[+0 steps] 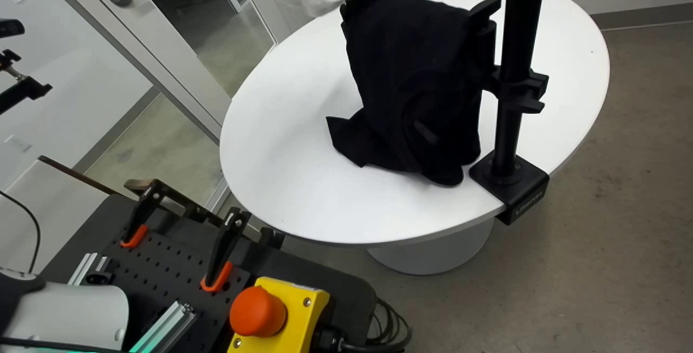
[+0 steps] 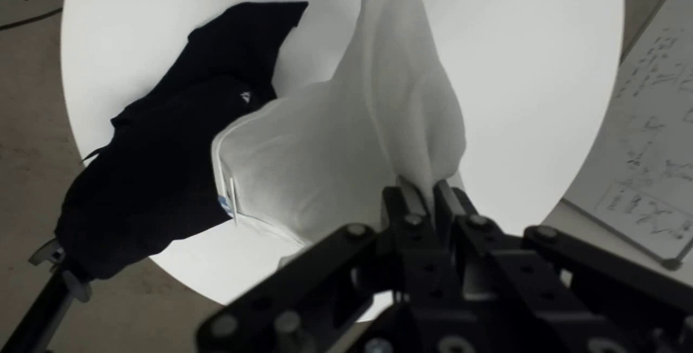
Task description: Remove the white towel from the black stand and put it on the table
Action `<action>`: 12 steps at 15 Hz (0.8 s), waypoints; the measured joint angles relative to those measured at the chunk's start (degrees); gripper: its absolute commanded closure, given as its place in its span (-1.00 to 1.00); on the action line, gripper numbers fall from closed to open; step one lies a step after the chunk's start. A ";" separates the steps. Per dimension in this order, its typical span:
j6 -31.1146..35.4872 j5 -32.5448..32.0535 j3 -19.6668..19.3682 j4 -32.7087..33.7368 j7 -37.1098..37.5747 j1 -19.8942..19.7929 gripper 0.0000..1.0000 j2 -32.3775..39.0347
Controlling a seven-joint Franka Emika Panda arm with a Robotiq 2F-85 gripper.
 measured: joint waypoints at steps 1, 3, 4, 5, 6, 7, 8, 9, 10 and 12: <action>-1.20 0.39 1.03 -0.02 -0.65 0.60 0.96 -1.69; -4.08 1.07 2.98 -0.10 -2.26 2.01 0.96 -4.14; -5.89 1.35 3.92 -0.14 -3.29 2.80 0.96 -4.83; -7.61 1.53 4.81 -0.19 -4.26 3.52 0.96 -5.16; -9.10 1.55 5.69 -0.26 -4.97 4.20 0.96 -5.17; -10.28 1.55 6.51 -0.51 -5.53 4.75 0.96 -5.01; -11.28 1.54 7.33 -0.93 -6.02 5.20 0.96 -4.72; -12.16 1.52 8.08 -1.44 -6.66 5.61 0.96 -4.26; -12.85 1.47 8.75 -2.03 -7.34 5.99 0.96 -3.71; -12.95 1.25 9.99 -3.36 -8.64 6.68 0.96 -2.52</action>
